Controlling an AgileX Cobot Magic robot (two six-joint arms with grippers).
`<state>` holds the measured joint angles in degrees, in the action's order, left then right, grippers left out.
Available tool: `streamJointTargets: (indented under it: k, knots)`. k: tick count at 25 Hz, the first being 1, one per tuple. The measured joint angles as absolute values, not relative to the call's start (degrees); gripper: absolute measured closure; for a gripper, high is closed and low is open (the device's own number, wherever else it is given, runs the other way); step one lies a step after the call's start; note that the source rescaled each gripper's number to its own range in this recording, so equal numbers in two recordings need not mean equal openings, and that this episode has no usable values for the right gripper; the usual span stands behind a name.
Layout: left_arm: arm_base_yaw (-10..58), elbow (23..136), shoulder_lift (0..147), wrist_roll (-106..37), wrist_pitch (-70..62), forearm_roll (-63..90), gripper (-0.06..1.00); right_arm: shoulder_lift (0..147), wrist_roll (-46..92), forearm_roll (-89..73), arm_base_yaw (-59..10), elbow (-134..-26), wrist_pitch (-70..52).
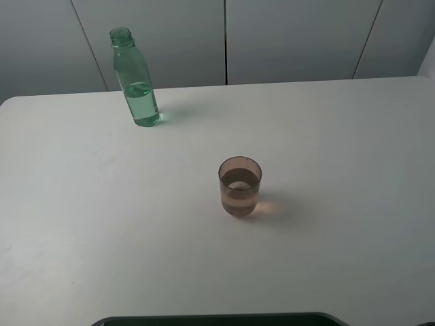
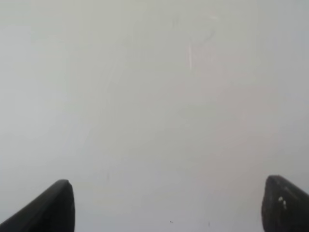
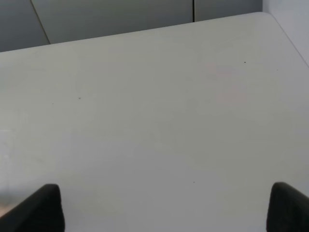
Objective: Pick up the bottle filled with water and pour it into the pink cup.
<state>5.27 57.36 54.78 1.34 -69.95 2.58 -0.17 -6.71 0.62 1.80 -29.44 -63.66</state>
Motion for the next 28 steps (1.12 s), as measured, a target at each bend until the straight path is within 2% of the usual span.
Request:
streamJointTargets:
  k: [17,28]
  knots:
    - [5.3,34.9,22.3,-1.6,-68.8,2.3,-0.03,-0.2,-6.7,0.6,1.8,-29.4,-63.7]
    - [5.3,29.7,6.8,-3.2,-62.4,2.3,-0.03,-0.2,-6.7,0.6,1.8,-29.4,-63.7]
